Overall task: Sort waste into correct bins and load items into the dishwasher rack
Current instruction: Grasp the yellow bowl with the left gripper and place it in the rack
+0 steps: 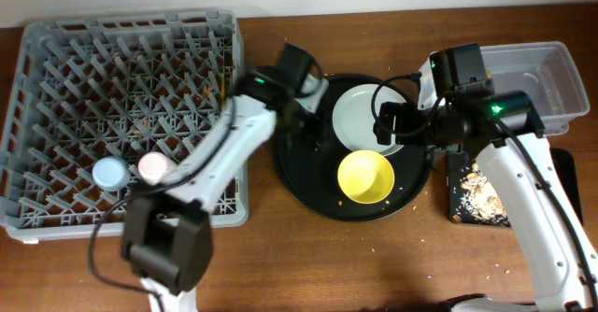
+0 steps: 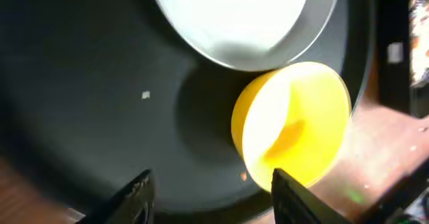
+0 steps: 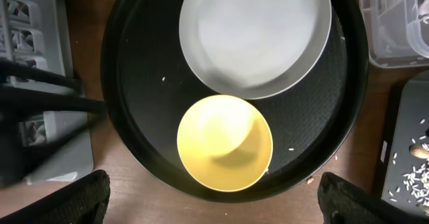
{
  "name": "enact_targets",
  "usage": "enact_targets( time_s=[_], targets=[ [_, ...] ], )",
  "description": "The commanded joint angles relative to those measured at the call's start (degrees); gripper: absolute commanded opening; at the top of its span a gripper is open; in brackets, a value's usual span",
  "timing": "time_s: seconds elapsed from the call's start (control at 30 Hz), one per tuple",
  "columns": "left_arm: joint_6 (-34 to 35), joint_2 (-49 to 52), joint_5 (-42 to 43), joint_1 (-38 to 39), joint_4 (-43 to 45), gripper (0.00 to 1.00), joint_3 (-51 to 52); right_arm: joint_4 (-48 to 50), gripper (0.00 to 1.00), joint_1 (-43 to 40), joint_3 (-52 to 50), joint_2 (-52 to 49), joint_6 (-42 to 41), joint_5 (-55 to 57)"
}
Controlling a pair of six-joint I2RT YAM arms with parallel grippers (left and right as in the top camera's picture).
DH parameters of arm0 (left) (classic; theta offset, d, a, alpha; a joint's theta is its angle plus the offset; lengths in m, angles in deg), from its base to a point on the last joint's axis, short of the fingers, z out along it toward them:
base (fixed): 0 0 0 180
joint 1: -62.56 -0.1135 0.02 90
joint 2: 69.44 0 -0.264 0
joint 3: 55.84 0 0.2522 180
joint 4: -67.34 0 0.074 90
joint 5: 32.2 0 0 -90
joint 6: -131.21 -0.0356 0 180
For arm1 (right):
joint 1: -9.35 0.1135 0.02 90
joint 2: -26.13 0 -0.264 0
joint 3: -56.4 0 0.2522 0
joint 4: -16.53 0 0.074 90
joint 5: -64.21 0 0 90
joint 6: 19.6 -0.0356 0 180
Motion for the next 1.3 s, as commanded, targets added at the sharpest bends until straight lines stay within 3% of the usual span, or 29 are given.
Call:
enact_targets(
  time_s=[0.0,0.1,0.2,0.23,0.3,0.43,0.53,0.6,0.7,0.73,0.83,1.0,1.17,1.27],
  targets=[
    [-0.07,8.37,3.08,4.02,3.17,0.55,2.12,0.07,0.99,0.0,0.09,-0.02,-0.28,0.52],
    [-0.07,12.55,4.59,7.13,3.89,0.53,2.12,0.07,0.99,0.0,0.09,-0.02,-0.28,0.52],
    [-0.07,13.49,4.07,9.14,4.17,0.4,2.12,0.07,0.99,0.0,0.09,-0.02,-0.28,0.52],
    [-0.02,13.49,1.29,8.98,4.07,0.18,2.12,0.07,0.99,0.0,0.09,-0.02,-0.28,0.52],
    [2.95,13.35,-2.97,7.34,1.55,0.0,1.2,0.04,0.99,0.02,0.09,-0.02,-0.28,0.52],
    [6.01,9.62,-12.96,-4.13,-15.34,0.0,-10.86,0.04,0.99,0.0,0.09,-0.02,-0.26,0.52],
    [6.21,3.41,-36.96,-11.93,-24.17,0.0,-19.54,0.02,0.99,0.02,0.09,-0.02,-0.28,0.52],
    [9.22,0.55,-51.74,-15.54,-25.49,0.0,-19.8,-0.04,0.99,0.0,0.09,-0.04,-0.26,0.52],
    [15.21,0.44,-66.97,-20.2,-26.08,0.0,-17.9,-0.33,0.99,0.0,0.09,-0.04,-0.26,0.52],
    [18.51,0.46,-72.04,-21.18,-23.71,0.0,-14.43,-0.33,0.99,0.0,0.09,-0.07,-0.26,0.55],
    [19.76,0.52,-86.07,-21.24,-15.91,0.0,-5.68,-0.35,0.99,0.0,0.09,-0.07,-0.26,0.52],
    [20.76,0.68,-87.95,-21.14,-3.34,0.0,5.27,-0.33,0.99,0.0,0.09,-0.09,-0.28,0.55],
    [20.74,0.68,-93.88,-21.14,-2.6,0.0,7.17,-0.35,0.99,0.02,0.09,-0.09,-0.28,0.52],
    [20.76,0.72,-88.32,-21.14,-2.45,0.0,7.41,-0.37,0.99,0.07,0.09,-0.09,-0.31,0.5]
  ],
)
